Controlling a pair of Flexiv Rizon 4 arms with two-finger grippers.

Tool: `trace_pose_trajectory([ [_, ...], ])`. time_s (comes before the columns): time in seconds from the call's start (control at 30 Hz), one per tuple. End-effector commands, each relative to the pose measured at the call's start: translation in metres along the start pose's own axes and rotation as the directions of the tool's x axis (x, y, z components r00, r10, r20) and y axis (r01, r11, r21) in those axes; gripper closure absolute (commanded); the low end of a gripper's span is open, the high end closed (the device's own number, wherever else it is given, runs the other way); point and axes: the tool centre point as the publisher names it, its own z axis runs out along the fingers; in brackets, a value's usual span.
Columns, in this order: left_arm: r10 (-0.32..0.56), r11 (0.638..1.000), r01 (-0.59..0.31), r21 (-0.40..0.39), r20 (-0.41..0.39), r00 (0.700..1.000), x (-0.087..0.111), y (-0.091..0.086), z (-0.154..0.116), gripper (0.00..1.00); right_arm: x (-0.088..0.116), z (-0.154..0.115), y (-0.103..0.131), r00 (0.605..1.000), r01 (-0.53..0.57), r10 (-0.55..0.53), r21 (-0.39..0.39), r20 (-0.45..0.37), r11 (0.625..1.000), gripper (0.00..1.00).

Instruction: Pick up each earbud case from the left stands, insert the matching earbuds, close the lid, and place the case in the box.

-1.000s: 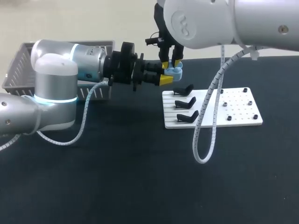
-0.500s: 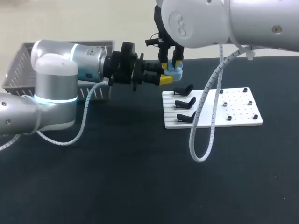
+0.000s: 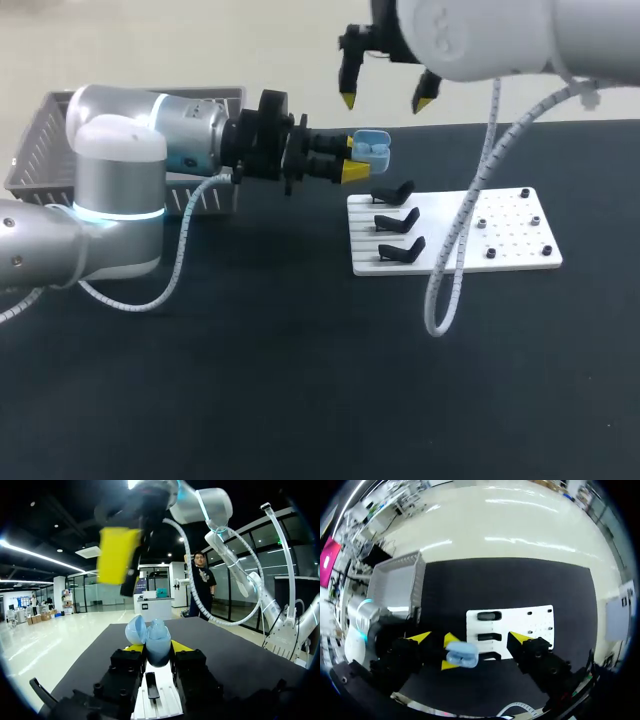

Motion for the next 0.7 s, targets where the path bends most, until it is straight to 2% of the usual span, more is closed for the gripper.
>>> trace_pose_trajectory([
  [0.03,0.003,1.000,-0.003,-0.003,0.002,1.000,0.001,-0.001,0.000,1.00,-0.012,0.023,-0.019,0.993,-0.112,0.112,-0.001,0.027,0.994,0.00],
  [0.17,0.003,1.000,-0.003,-0.003,0.002,1.000,0.001,-0.001,0.000,1.00,-0.015,0.040,-0.032,0.988,-0.153,0.153,0.021,-0.011,0.988,0.00],
  [0.3,0.003,1.000,-0.003,-0.003,0.002,1.000,0.001,-0.001,0.000,1.00,-0.009,0.048,-0.041,0.986,-0.161,0.162,0.041,-0.044,0.986,0.00],
  [0.7,0.003,1.000,-0.003,-0.003,0.002,1.000,0.001,-0.001,0.000,1.00,0.027,0.027,-0.045,0.984,-0.120,0.123,0.031,-0.130,0.992,0.00],
])
